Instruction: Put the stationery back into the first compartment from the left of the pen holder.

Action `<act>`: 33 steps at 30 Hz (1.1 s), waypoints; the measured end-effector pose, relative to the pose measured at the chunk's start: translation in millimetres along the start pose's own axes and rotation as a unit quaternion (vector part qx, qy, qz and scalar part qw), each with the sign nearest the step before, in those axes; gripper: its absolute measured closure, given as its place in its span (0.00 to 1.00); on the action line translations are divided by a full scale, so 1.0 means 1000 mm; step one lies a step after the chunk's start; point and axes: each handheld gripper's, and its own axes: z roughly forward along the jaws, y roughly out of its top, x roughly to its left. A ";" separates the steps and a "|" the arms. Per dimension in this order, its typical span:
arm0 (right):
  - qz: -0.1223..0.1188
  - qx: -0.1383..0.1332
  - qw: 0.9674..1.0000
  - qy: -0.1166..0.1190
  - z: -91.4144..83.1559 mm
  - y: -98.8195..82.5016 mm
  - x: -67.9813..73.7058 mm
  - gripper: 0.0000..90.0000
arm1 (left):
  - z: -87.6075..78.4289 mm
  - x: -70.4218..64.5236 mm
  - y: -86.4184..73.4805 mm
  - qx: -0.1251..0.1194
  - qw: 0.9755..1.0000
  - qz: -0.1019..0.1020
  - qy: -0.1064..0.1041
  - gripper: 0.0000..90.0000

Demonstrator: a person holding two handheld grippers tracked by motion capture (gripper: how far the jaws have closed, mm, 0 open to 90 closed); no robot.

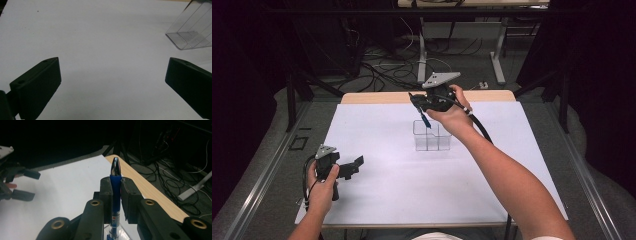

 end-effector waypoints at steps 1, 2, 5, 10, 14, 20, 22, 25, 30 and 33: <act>0.003 -0.008 1.000 -0.001 0.001 0.000 0.000 0.89 | 0.000 0.000 0.000 0.000 1.000 0.000 0.000 0.00; 0.006 -0.011 1.000 -0.003 0.002 -0.001 0.000 0.89 | 0.000 0.000 0.000 -0.001 1.000 0.000 0.001 0.00; 0.013 -0.029 0.999 -0.009 0.005 -0.002 0.001 0.89 | 0.000 0.000 0.000 -0.003 1.000 -0.001 -0.001 0.00; 0.013 -0.043 0.999 -0.017 0.009 -0.006 0.003 0.89 | 0.000 0.000 0.000 -0.002 1.000 0.001 0.000 0.00; 0.018 -0.041 0.999 -0.020 0.015 -0.012 0.003 0.89 | -0.001 0.000 0.000 -0.002 1.000 0.005 -0.001 0.00; 0.019 -0.042 0.999 -0.025 0.025 -0.022 0.005 0.89 | -0.001 0.001 0.000 -0.003 1.000 0.004 -0.003 0.00; 0.019 -0.047 0.998 -0.026 0.027 -0.024 0.005 0.89 | -0.001 0.002 0.000 -0.001 1.000 0.003 -0.002 0.00; 0.019 -0.043 0.999 -0.025 0.030 -0.027 0.005 0.89 | -0.001 0.003 0.000 -0.002 1.000 0.003 -0.002 0.00; 0.017 -0.031 0.999 -0.024 0.036 -0.034 0.007 0.89 | -0.001 0.001 0.000 -0.002 1.000 0.003 -0.002 0.00; 0.016 -0.021 0.999 -0.021 0.039 -0.039 0.008 0.89 | -0.001 0.001 0.000 -0.002 1.000 0.004 -0.002 0.00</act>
